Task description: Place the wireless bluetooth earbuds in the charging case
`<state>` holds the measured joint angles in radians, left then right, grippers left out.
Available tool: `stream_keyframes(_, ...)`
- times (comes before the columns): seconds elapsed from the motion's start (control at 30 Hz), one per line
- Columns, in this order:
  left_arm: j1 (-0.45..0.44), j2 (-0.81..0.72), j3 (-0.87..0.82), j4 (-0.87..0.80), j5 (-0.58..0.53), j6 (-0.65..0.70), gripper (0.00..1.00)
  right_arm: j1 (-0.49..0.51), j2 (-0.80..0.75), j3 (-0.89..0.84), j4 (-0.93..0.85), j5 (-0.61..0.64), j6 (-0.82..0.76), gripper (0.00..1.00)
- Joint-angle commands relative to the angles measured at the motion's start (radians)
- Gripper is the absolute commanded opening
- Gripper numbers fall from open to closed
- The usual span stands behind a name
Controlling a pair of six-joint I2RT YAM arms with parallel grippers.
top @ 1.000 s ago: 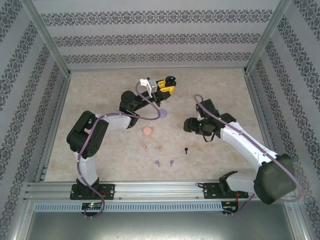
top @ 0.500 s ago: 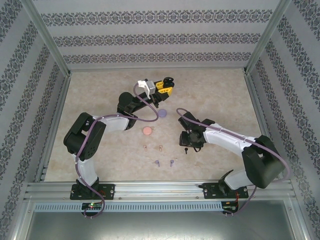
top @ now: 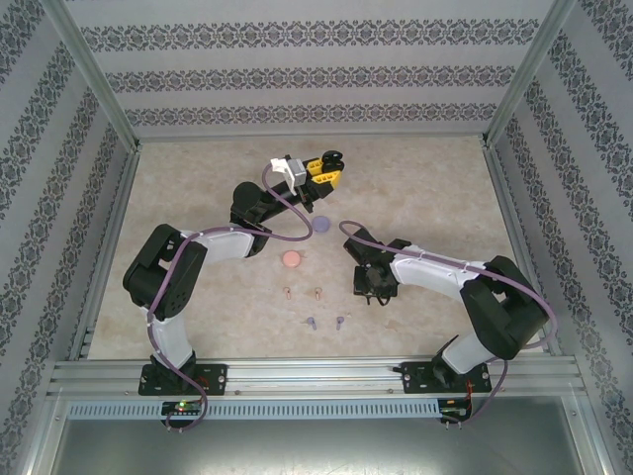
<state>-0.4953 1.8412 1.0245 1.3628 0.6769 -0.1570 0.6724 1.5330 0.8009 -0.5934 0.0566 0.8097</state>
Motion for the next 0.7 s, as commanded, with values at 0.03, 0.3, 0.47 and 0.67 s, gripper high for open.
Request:
stream_keyframes(0.03,0.014,-0.028,-0.015,0.060,0.006,0.022,0.00,0.012,0.019,-0.019,0.001,0.035,0.019,0.40)
stream_keyframes(0.3,0.014,-0.025,-0.012,0.061,0.004,0.020,0.00,0.026,0.029,-0.019,0.006,0.026,0.021,0.39)
stream_keyframes(0.47,0.013,-0.023,-0.010,0.060,0.004,0.017,0.00,0.042,0.027,-0.014,-0.001,0.030,0.028,0.38)
stream_keyframes(0.67,0.013,-0.022,-0.012,0.060,0.003,0.016,0.00,0.049,0.029,-0.013,-0.002,0.028,0.035,0.35)
